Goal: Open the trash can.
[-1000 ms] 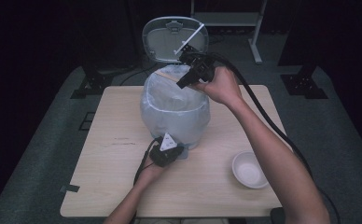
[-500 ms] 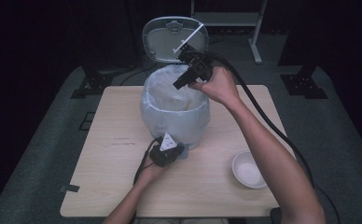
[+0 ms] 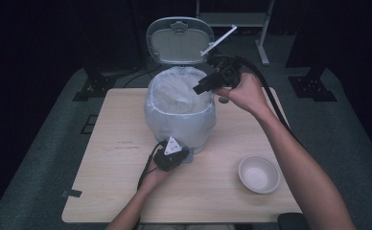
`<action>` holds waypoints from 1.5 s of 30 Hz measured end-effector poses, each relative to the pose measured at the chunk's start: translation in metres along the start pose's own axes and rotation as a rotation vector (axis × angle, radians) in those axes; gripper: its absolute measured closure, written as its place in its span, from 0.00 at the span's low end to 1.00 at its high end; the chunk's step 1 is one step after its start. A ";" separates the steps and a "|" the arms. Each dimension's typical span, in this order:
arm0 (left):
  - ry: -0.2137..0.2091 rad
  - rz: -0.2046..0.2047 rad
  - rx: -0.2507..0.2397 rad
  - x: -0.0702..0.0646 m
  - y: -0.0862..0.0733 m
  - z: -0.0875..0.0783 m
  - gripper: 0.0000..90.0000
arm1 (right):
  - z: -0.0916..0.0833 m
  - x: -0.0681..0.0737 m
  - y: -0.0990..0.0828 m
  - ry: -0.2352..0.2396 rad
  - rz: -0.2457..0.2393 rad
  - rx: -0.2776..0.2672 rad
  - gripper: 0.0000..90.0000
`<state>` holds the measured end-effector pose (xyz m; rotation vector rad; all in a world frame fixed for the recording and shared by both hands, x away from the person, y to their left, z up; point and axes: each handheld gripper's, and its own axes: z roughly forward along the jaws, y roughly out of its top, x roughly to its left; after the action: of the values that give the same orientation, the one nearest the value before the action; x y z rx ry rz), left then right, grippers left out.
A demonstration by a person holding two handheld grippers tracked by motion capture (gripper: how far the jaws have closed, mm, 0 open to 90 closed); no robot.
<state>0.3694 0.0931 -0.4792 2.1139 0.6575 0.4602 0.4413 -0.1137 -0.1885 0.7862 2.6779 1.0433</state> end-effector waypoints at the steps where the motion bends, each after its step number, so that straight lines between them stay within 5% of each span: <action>1: 0.001 0.000 0.000 0.000 0.000 0.000 0.96 | -0.002 0.000 -0.003 -0.004 -0.006 -0.005 0.66; 24: 0.002 -0.003 -0.002 0.000 0.000 0.000 0.95 | -0.037 -0.007 -0.059 0.002 0.028 -0.050 0.61; 45: 0.002 -0.005 -0.004 0.000 0.000 0.000 0.95 | -0.046 -0.013 -0.120 0.005 0.071 -0.056 0.58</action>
<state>0.3694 0.0929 -0.4795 2.1073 0.6624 0.4602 0.3879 -0.2215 -0.2354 0.8751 2.6304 1.1325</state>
